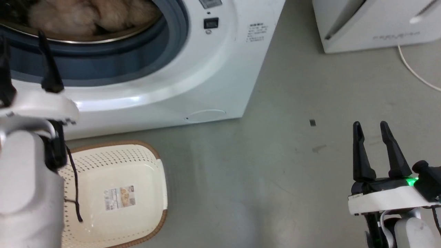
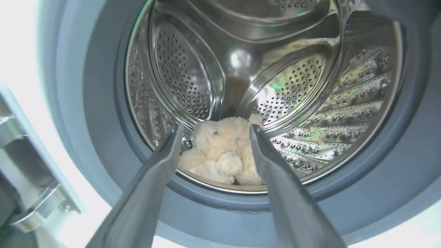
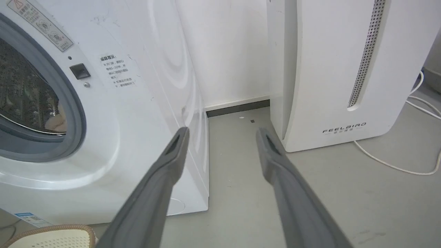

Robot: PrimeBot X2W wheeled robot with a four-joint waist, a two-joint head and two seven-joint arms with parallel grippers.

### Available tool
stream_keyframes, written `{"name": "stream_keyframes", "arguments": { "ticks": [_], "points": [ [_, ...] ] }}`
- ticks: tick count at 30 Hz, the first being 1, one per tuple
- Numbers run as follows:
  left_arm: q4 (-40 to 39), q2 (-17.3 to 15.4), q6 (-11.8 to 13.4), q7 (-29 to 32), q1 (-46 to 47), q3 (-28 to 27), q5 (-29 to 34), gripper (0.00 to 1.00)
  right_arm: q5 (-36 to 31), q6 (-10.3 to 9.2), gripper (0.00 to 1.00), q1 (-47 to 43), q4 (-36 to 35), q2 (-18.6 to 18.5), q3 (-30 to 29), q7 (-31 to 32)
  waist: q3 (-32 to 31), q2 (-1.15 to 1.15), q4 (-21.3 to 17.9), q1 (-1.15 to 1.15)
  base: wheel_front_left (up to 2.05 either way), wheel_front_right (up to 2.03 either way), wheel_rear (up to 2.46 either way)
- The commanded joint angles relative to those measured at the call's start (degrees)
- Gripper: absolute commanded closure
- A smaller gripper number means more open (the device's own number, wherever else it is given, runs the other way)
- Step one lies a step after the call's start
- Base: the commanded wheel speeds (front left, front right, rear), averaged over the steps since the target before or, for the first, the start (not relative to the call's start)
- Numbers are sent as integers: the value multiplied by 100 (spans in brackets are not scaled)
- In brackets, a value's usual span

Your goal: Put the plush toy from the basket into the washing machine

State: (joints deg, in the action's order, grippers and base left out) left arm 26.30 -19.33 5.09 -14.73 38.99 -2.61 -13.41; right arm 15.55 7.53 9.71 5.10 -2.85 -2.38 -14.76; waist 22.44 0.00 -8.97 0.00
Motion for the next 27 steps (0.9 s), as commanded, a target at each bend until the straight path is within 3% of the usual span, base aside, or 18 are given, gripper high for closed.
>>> {"name": "stream_keyframes", "arguments": {
  "ticks": [1, 17, 27],
  "points": [
    [-164, 88, 16, -27, -248, -58, 77, 0, -60, -4, 0, -79, -74, -3, 36, -24, -280, 0, 177, 0, 0, 0, 0],
    [-1397, 1123, -205, -27, -2595, -482, 738, 0, -450, -4, 0, -682, -533, -3, 302, -24, -1602, 0, 704, 0, 0, 0, 0],
    [-1586, 1312, -722, -27, -3540, -366, 997, 0, -539, -4, 0, -1076, -587, -3, 259, -24, -2092, 0, 914, 0, 0, 0, 0]
  ]
}}
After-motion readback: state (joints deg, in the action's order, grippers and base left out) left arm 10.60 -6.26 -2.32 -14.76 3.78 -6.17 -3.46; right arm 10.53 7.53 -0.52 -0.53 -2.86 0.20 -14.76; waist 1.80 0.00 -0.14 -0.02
